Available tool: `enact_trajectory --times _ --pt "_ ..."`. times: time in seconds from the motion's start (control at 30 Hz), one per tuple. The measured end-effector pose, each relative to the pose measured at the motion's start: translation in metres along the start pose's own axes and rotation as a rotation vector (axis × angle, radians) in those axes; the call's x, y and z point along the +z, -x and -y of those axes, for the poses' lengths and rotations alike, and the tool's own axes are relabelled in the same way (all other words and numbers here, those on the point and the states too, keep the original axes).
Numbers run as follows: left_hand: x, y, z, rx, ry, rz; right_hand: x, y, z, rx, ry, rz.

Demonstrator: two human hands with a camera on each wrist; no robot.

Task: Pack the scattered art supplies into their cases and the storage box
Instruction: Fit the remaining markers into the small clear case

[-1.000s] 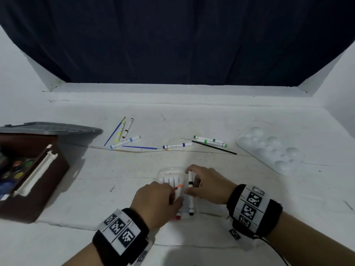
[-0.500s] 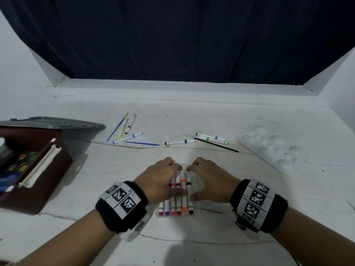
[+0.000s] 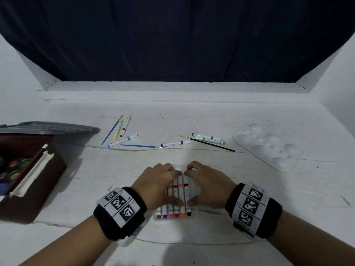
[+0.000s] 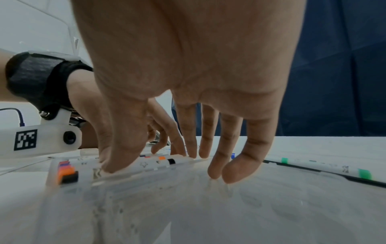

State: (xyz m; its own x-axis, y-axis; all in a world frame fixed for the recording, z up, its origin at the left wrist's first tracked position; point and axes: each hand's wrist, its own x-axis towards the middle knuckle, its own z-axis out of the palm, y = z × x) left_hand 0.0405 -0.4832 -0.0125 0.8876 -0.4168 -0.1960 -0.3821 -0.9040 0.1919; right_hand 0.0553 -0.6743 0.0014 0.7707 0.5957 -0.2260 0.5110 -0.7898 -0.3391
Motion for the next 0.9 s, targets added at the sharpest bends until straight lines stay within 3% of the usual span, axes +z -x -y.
enact_trajectory --times 0.3,0.53,0.67,0.73,0.8,0.9 --pt "-0.008 -0.006 -0.007 -0.065 -0.026 0.035 0.003 -0.004 0.008 0.041 0.121 -0.025" --pt "-0.011 -0.008 -0.006 -0.055 -0.006 0.065 -0.001 -0.010 0.000 -0.040 0.177 0.049" --pt "-0.012 -0.009 -0.004 -0.036 0.002 0.075 -0.006 -0.011 -0.008 -0.079 0.057 0.067" --pt "-0.015 -0.010 0.001 -0.027 0.070 0.066 -0.016 -0.011 -0.019 -0.087 -0.077 -0.011" --pt "-0.021 -0.016 0.010 -0.047 0.203 0.001 -0.027 -0.015 -0.037 -0.034 -0.208 -0.181" --pt "-0.033 -0.034 0.030 -0.091 0.291 -0.186 -0.047 -0.029 -0.067 0.071 -0.163 -0.339"
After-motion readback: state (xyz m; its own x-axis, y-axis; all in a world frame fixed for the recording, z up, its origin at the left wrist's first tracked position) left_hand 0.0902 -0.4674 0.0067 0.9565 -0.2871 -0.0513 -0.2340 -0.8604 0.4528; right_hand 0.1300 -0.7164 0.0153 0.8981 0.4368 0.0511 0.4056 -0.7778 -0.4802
